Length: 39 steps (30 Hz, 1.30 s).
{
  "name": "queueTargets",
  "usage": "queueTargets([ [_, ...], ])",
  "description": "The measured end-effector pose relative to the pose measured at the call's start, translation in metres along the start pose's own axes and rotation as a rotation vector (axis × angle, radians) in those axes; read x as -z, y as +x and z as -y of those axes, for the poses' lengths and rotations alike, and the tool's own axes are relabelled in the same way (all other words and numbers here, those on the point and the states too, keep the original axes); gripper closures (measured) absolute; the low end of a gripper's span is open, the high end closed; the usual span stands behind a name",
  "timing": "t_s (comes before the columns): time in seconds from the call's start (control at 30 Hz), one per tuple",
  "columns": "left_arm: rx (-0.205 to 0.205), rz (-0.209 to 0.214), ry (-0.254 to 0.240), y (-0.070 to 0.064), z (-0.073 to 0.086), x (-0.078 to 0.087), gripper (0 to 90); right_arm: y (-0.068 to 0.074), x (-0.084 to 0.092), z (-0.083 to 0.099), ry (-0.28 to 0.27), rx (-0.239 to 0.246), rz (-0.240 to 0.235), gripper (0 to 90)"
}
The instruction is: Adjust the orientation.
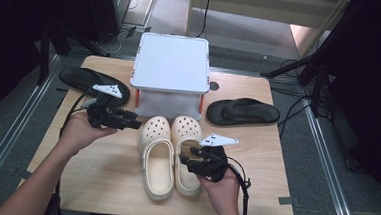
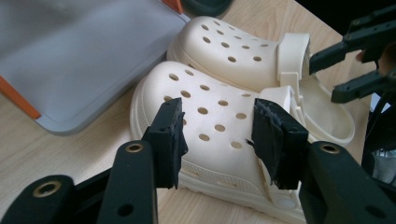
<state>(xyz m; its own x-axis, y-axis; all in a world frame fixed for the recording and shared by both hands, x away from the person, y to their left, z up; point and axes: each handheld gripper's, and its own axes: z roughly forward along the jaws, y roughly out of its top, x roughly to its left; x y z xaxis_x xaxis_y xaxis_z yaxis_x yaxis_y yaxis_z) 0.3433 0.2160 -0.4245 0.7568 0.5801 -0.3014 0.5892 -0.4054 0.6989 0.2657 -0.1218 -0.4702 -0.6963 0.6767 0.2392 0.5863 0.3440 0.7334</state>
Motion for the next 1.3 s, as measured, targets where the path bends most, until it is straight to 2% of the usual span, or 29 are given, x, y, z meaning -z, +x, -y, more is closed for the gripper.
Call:
queueTargets([
  [0.23, 0.01, -0.003, -0.015, 0.007, -0.019, 0.009, 59.9, 0.002, -0.006, 0.005, 0.005, -0.008, -0.002, 50.9],
  [0.37, 0.003, -0.013, -0.007, 0.011, -0.029, 0.011, 64.1, 0.003, -0.01, 0.005, 0.017, -0.005, -0.004, 50.7],
  [0.47, 0.002, -0.005, -0.004, 0.013, -0.038, 0.013, 67.1, 0.004, -0.012, 0.005, 0.017, -0.009, -0.007, 50.5],
  [0.67, -0.022, 0.004, -0.009, 0.014, -0.057, 0.017, 72.3, 0.006, -0.016, 0.005, 0.032, -0.012, -0.009, 49.6],
  [0.93, -0.051, -0.004, -0.01, 0.021, -0.085, 0.019, 80.5, 0.009, -0.021, 0.006, 0.042, -0.018, -0.005, 49.5],
  [1.13, -0.044, -0.034, -0.006, 0.032, -0.104, 0.008, 85.4, 0.011, -0.026, 0.005, 0.036, -0.03, -0.004, 47.9],
  [1.23, -0.045, -0.056, -0.002, 0.038, -0.109, 0.0, 85.8, 0.012, -0.031, 0.004, 0.029, -0.035, 0.005, 46.6],
  [1.3, -0.029, -0.05, 0.001, 0.043, -0.109, -0.005, 85.7, 0.013, -0.035, 0.005, 0.035, -0.04, 0.013, 45.7],
])
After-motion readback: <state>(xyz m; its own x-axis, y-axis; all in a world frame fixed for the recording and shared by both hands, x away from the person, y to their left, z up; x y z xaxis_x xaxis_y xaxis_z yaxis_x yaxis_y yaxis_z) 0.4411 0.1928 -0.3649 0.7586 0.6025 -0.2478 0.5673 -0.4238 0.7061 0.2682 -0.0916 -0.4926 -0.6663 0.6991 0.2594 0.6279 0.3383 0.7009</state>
